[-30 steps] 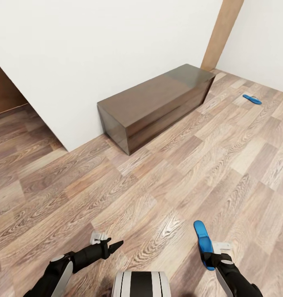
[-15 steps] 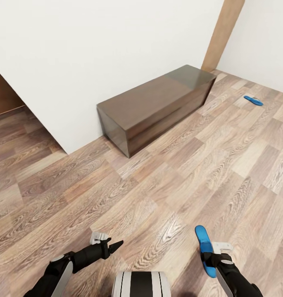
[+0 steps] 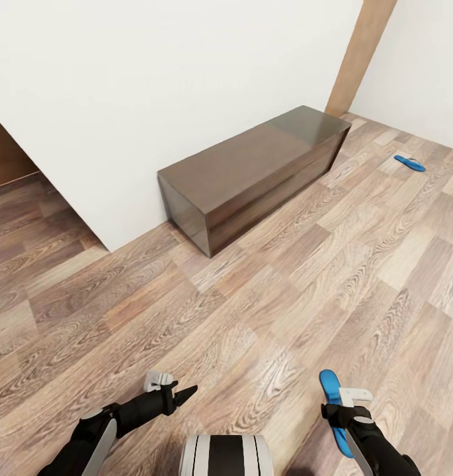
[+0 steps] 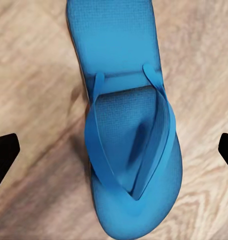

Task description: In the bedroom, move the book from the bed onto either nightstand, and place the two sandals side by side next to the bed.

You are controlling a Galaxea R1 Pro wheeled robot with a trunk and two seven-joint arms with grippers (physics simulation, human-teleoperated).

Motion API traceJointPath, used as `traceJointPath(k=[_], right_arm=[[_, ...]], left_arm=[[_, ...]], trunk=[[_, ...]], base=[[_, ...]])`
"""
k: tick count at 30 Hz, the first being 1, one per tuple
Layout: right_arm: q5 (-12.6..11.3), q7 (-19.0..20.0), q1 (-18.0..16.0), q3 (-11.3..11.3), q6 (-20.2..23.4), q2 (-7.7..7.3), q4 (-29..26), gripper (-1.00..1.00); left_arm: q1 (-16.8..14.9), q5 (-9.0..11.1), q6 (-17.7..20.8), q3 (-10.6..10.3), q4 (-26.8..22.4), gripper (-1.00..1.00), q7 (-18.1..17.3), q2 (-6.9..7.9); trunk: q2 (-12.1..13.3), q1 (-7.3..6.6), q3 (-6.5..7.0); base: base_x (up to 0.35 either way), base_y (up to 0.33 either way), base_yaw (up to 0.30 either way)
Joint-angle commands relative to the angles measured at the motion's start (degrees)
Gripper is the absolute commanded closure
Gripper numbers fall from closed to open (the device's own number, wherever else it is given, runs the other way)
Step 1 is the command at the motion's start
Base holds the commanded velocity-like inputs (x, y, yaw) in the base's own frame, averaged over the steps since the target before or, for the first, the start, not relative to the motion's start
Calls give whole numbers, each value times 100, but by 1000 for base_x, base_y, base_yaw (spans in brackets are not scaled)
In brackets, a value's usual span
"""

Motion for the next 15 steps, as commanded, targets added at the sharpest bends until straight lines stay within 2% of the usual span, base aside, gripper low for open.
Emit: traceJointPath(k=[1, 7, 15], right_arm=[[7, -10, 0, -2, 35, 1, -11, -100], [7, -10, 0, -2, 36, 1, -11, -100], [7, -10, 3, -2, 36, 1, -11, -100]], left_arm=[[-2, 49, 52, 0, -1, -100, -8, 1], [-2, 49, 52, 0, -1, -100, -8, 1], [-2, 49, 52, -8, -1, -100, -8, 1]], trunk=[[-1, -1, -3], [-1, -1, -3], [-12, 20, -181]], base=[[4, 3, 0], [1, 1, 0], [0, 0, 0]])
